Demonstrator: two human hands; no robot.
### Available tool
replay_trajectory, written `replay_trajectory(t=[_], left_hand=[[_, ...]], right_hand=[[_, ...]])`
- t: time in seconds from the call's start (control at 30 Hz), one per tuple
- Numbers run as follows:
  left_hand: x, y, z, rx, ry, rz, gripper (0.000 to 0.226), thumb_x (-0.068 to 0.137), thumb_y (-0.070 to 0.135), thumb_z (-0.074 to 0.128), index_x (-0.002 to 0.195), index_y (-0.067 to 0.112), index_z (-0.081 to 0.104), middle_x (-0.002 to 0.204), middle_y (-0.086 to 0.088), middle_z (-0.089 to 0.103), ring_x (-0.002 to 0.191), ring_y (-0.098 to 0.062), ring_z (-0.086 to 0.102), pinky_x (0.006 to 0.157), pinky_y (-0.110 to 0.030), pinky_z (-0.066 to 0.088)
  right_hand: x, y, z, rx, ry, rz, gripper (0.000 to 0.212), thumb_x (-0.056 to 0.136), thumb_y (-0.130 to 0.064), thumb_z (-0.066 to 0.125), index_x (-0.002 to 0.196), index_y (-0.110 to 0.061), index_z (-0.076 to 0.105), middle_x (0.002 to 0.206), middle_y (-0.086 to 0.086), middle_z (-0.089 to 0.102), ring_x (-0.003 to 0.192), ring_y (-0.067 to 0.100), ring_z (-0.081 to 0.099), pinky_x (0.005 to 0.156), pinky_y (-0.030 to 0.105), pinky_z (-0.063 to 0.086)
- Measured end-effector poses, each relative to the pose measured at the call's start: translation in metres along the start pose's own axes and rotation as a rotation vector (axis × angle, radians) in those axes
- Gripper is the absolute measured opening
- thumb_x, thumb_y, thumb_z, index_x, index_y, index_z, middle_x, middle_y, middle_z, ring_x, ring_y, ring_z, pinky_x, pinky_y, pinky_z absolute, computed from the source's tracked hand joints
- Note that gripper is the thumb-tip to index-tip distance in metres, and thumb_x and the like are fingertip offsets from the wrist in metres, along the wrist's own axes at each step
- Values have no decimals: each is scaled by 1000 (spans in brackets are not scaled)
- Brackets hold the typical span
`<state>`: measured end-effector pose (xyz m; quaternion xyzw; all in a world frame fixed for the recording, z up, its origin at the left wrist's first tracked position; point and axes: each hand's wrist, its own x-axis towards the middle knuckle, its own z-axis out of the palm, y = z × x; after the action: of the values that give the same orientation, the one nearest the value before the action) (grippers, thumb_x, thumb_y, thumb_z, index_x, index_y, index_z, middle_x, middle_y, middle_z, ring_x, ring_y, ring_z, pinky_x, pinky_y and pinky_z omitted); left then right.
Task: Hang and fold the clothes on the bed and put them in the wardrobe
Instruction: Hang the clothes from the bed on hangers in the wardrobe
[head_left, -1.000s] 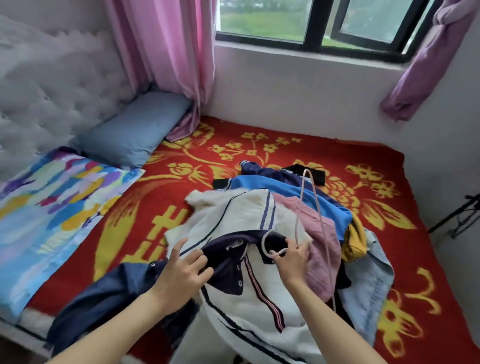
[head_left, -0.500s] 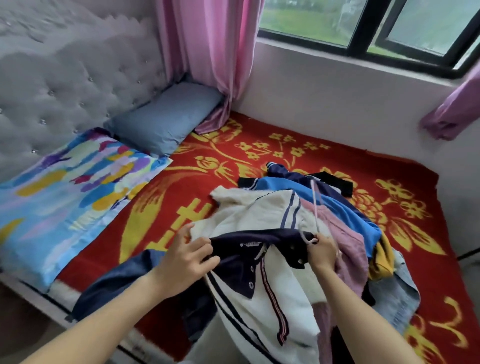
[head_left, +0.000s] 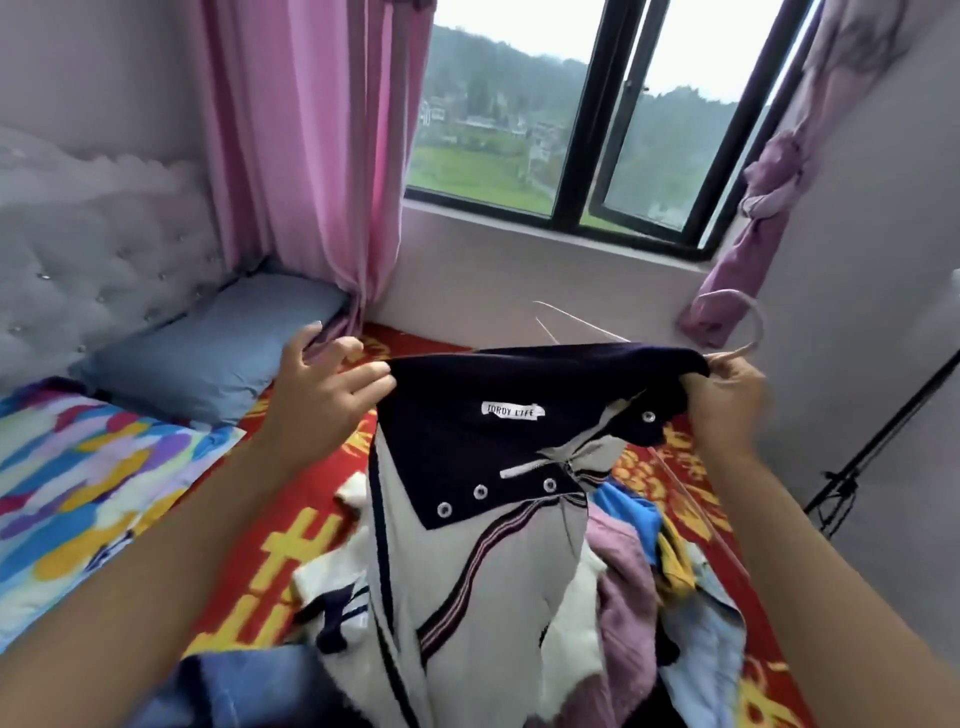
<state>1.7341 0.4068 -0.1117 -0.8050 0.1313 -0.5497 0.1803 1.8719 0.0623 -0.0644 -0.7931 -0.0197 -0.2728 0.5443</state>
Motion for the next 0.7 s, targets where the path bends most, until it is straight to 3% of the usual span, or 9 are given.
replay_trajectory(t=[0.1, 0.17, 0.23, 0.33, 0.47, 0.57, 0.7], left_hand=[[29, -11, 5, 32, 56, -55, 29, 90, 12, 47, 84, 16, 75, 93, 5, 73, 97, -26, 51, 93, -50, 34], [40, -11, 8, 28, 50, -116, 27, 90, 14, 47, 87, 16, 74, 96, 4, 72, 97, -30, 56, 90, -53, 39], [40, 0, 10, 8, 23, -147, 23, 89, 13, 50, 88, 14, 73, 98, 3, 72, 97, -31, 60, 89, -48, 40], [11, 28, 15, -70, -95, -126, 16, 79, 6, 59, 85, 12, 73, 101, 0, 71, 93, -30, 64, 78, -40, 37], [-50, 74, 9, -228, -284, -148, 30, 73, 10, 45, 79, 9, 74, 94, -5, 72, 79, -28, 68, 62, -35, 51], [-91, 107, 0, -297, -420, -180, 33, 69, 9, 42, 73, 9, 74, 90, -6, 73, 72, -26, 68, 58, -32, 52], [-127, 131, -10, -319, -482, -212, 30, 69, 6, 42, 70, 7, 72, 88, -8, 72, 71, -28, 67, 54, -31, 52]], right_hand=[[3, -27, -17, 116, 92, -10, 13, 61, -13, 62, 60, -23, 55, 57, -6, 57, 47, 2, 54, 52, 22, 47], [3, -35, -23, 152, 118, 12, 16, 61, -10, 63, 59, -23, 55, 57, -5, 57, 49, 4, 54, 51, 20, 46], [2, -30, -27, 157, 82, 40, 23, 66, -2, 65, 59, -21, 54, 58, 0, 57, 52, 11, 54, 50, 20, 46], [-10, 1, -24, 163, -64, 137, 29, 74, 8, 62, 60, -14, 49, 58, 7, 52, 51, 13, 48, 49, 23, 40], [-47, 55, -18, 180, -219, 368, 26, 79, 14, 56, 65, -8, 51, 56, 7, 52, 39, 6, 49, 45, 21, 39], [-73, 90, -18, 214, -383, 548, 20, 81, 13, 55, 74, -6, 55, 60, 10, 57, 46, 16, 56, 43, 20, 44], [-85, 119, -22, 243, -635, 701, 18, 78, 13, 58, 89, -1, 63, 66, 10, 69, 55, 17, 66, 50, 23, 52]])
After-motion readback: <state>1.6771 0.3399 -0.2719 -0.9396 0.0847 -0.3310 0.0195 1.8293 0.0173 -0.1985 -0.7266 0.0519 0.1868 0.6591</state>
